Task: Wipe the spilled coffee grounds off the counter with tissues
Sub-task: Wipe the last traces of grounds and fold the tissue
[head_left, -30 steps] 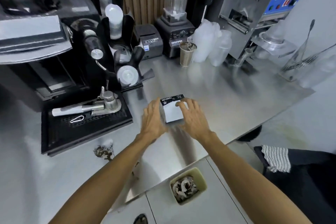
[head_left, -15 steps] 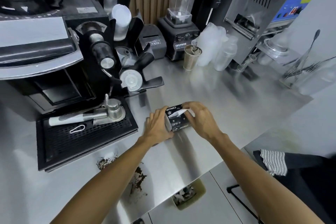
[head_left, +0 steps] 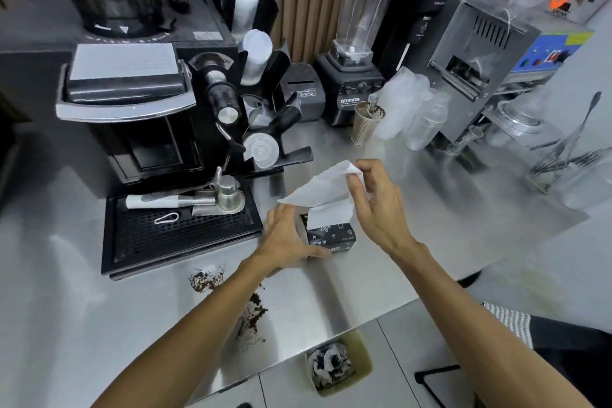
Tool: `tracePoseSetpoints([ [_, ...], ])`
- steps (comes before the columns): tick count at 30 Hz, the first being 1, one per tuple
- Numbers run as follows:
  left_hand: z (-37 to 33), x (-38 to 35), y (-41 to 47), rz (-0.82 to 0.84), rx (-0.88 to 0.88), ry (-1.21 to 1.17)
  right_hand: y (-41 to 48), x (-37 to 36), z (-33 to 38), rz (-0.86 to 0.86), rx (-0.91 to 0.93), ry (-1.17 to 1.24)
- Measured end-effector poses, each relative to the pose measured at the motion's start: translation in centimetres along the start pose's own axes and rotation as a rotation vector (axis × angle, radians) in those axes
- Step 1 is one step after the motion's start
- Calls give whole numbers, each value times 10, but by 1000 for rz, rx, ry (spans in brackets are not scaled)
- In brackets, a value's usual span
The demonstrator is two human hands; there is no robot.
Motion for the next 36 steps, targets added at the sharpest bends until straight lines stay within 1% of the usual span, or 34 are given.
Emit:
tracePoseSetpoints([
  [2, -16, 19, -8, -64, 0, -352, 0, -1, 3, 19, -33, 73],
  [3, -25, 27, -13, -64, -2, -517, 0, -1, 5, 21, -51, 118],
  [4, -34, 35, -18, -66, -8, -627, 0, -2, 8, 21, -67, 170],
  [6, -44, 52, -29, -128, -2, -747, -2, -5, 13, 30, -112, 287],
  [8, -40, 66, -39, -253, 85, -812, -6, -12, 13, 35, -191, 403],
  [10, -28, 76, -51, -333, 161, -796, -11, -21, 9, 77, -292, 460],
  [12, -17, 85, -65, -350, 168, -734, -18, -35, 2, 189, -395, 450],
  [14, -7, 95, -81, -370, 158, -657, -26, -50, -3, 292, -431, 421],
  [15, 0, 99, -87, -373, 158, -620, -29, -57, -5, 315, -434, 409],
  [18, 24, 111, -105, -334, 179, -524, -38, -75, -8, 356, -476, 409],
  [21, 51, 118, -124, -280, 290, -507, -52, -98, -4, 440, -607, 537],
  [23, 58, 123, -139, -253, 283, -479, -66, -108, 5, 502, -646, 597],
  [25, 58, 127, -155, -201, 244, -408, -80, -115, 12, 560, -595, 584],
  [27, 62, 129, -169, -182, 213, -242, -95, -122, 19, 612, -453, 488],
  [29, 68, 128, -180, -185, 150, -53, -110, -132, 29, 578, -234, 280],
  [31, 75, 124, -189, -204, 51, 90, -128, -142, 40, 521, -31, 158],
  [33, 82, 120, -201, -201, -41, 169, -149, -150, 45, 487, 119, 96],
  [36, 96, 112, -225, -115, -149, 291, -188, -158, 48, 434, 283, -47],
])
Point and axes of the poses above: each hand's wrist, its own y-axis towards the middle knuckle, its own x-axis out of the back of the hand, z = x × y, the point moved 6 cm from there along y, towards the middle knuckle
